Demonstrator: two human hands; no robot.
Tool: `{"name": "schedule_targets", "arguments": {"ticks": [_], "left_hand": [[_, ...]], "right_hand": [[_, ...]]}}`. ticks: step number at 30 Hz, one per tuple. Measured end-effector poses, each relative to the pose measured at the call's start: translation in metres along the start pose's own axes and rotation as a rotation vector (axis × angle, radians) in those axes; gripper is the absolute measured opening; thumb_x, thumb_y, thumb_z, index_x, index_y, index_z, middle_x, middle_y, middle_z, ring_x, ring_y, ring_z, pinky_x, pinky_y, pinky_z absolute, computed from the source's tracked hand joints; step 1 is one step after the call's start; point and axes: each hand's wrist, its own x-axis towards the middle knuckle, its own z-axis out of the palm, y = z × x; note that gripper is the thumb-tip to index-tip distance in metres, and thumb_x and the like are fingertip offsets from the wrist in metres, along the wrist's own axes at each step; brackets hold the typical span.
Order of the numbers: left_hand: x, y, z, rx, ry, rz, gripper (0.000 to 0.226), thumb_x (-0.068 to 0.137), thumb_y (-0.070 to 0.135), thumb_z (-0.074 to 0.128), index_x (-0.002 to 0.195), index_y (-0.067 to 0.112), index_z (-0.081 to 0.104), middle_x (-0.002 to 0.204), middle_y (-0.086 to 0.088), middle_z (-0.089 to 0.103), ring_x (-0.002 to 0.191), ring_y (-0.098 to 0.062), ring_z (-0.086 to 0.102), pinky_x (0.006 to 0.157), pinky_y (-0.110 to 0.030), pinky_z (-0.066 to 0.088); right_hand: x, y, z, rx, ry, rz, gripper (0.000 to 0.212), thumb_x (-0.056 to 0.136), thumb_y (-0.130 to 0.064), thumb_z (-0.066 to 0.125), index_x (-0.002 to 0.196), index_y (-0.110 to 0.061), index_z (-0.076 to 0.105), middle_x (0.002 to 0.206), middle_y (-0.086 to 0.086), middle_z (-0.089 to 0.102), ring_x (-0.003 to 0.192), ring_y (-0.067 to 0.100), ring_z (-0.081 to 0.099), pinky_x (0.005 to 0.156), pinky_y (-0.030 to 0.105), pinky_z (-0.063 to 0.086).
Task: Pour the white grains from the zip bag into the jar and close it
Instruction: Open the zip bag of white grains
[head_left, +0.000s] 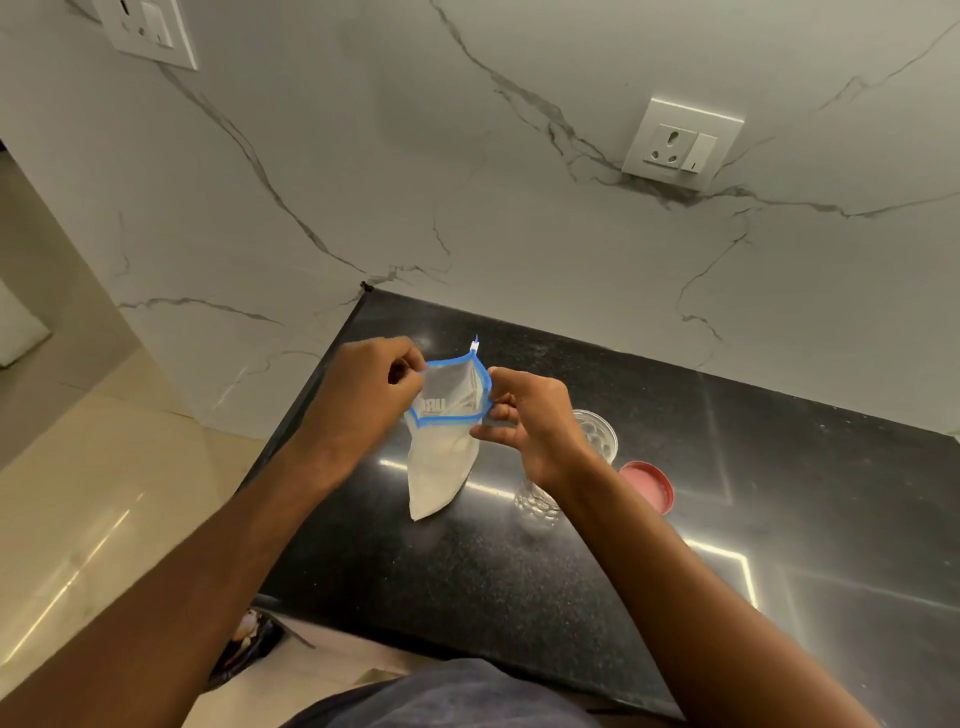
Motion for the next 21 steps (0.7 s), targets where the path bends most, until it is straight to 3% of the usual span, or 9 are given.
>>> {"name": "schedule_targets", "arguments": {"ticks": [4,6,8,11,14,17,21], "left_hand": [[0.013,0.017,-0.007,0.287,-0.048,0.058,0.012,0.096,0.014,0.071,0.101,0.019,0.081,0.102,-0.001,0.061,0.086,-0.010,0.053,0.066,-0.022,0.040],[0.020,0.033,-0.007,0.227,-0.161,0.047,0.018,0.097,0.015,0.068,0.108,0.021,0.081,0.101,-0.001,0.065,0.082,-0.012,0.058,0.066,-0.021,0.045],[0.028,0.050,-0.004,0.134,-0.311,-0.004,0.021,0.100,0.018,0.063,0.110,0.019,0.081,0.097,-0.002,0.074,0.078,-0.016,0.068,0.063,-0.022,0.052],[0.040,0.066,0.006,0.080,-0.417,-0.106,0.037,0.105,0.036,0.056,0.088,0.012,0.079,0.081,-0.007,0.076,0.073,-0.022,0.073,0.071,-0.033,0.059],[0.053,0.071,0.014,0.147,-0.399,-0.188,0.046,0.101,0.046,0.062,0.075,0.010,0.075,0.072,-0.010,0.073,0.065,-0.021,0.070,0.066,-0.032,0.056],[0.061,0.070,0.019,0.112,-0.368,-0.229,0.031,0.097,0.030,0.071,0.083,0.004,0.079,0.079,-0.014,0.077,0.072,-0.024,0.074,0.076,-0.036,0.062],[0.068,0.071,0.017,0.060,-0.273,-0.185,0.024,0.097,0.020,0.068,0.085,0.003,0.080,0.082,-0.018,0.076,0.071,-0.025,0.072,0.068,-0.031,0.058]], "right_hand": [[-0.004,-0.001,-0.006,-0.053,-0.018,-0.063,0.016,0.095,-0.011,0.065,0.110,-0.006,0.066,0.107,0.022,0.073,0.079,0.028,0.074,0.070,0.040,0.066],[-0.006,0.000,-0.005,-0.068,-0.028,-0.079,0.031,0.095,-0.010,0.067,0.124,-0.010,0.055,0.108,0.021,0.071,0.079,0.022,0.071,0.072,0.041,0.067],[-0.007,0.001,-0.004,-0.105,-0.045,-0.121,0.031,0.097,-0.013,0.068,0.122,-0.015,0.051,0.102,0.015,0.070,0.080,0.020,0.071,0.072,0.036,0.065],[-0.007,0.003,-0.002,-0.170,-0.072,-0.206,0.019,0.101,-0.017,0.064,0.112,-0.019,0.049,0.094,0.008,0.070,0.075,0.013,0.068,0.068,0.027,0.060],[-0.007,0.004,-0.002,-0.208,-0.086,-0.268,0.016,0.102,-0.015,0.062,0.104,-0.020,0.047,0.090,0.002,0.071,0.076,0.011,0.067,0.065,0.023,0.055],[-0.007,0.006,-0.004,-0.209,-0.110,-0.299,0.021,0.099,-0.010,0.064,0.104,-0.021,0.046,0.083,0.000,0.067,0.077,0.013,0.064,0.066,0.025,0.055],[-0.007,0.000,-0.015,-0.228,-0.141,-0.336,0.027,0.098,-0.014,0.069,0.114,-0.023,0.049,0.093,0.001,0.074,0.082,0.013,0.069,0.068,0.024,0.058]]}}
